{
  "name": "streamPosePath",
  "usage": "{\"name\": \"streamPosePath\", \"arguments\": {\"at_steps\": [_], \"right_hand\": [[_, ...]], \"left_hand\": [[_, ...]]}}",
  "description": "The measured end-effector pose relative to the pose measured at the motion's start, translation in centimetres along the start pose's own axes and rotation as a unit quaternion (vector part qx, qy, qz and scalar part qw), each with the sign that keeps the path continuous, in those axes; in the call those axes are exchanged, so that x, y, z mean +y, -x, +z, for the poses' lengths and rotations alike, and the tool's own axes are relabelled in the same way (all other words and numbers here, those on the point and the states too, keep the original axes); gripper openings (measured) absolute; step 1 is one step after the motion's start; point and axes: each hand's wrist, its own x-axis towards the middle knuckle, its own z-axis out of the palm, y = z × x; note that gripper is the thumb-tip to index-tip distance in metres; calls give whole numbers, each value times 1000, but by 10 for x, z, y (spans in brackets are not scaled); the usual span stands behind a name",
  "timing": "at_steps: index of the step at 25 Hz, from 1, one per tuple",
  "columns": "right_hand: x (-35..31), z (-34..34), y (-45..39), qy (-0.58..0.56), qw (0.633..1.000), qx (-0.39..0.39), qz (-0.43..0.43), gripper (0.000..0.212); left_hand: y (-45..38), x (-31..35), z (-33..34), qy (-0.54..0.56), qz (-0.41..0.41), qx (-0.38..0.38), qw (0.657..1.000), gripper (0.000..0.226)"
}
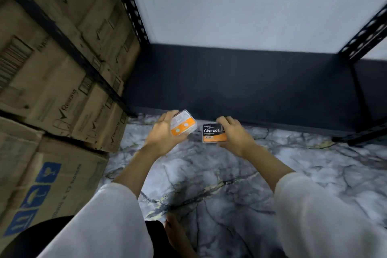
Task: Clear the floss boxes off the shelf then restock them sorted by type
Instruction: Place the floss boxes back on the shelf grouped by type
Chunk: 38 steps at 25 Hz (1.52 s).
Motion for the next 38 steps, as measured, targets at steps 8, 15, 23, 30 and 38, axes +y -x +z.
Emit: {"name": "streamPosePath", "arguments": {"at_steps": [8,15,23,30,38], "right_hand": [[-51,-172,109,19,984,168,-54,78],[-73,-303,207,52,946,308,-84,76],[-62,-441,241,108,892,431,-84,77],[-40,-500,199,109,876,467,-54,69],[-28,-490,181,33,868,489,-83,65]], "left_hand": [[63,147,-92,2,159,83,984,67],[111,285,-147,4,280,129,951,66],[116,401,-208,66,358,206,908,63],[62,414,-247,54,354,220,908,71],[30,417,-258,53,360,226,904,74]]}}
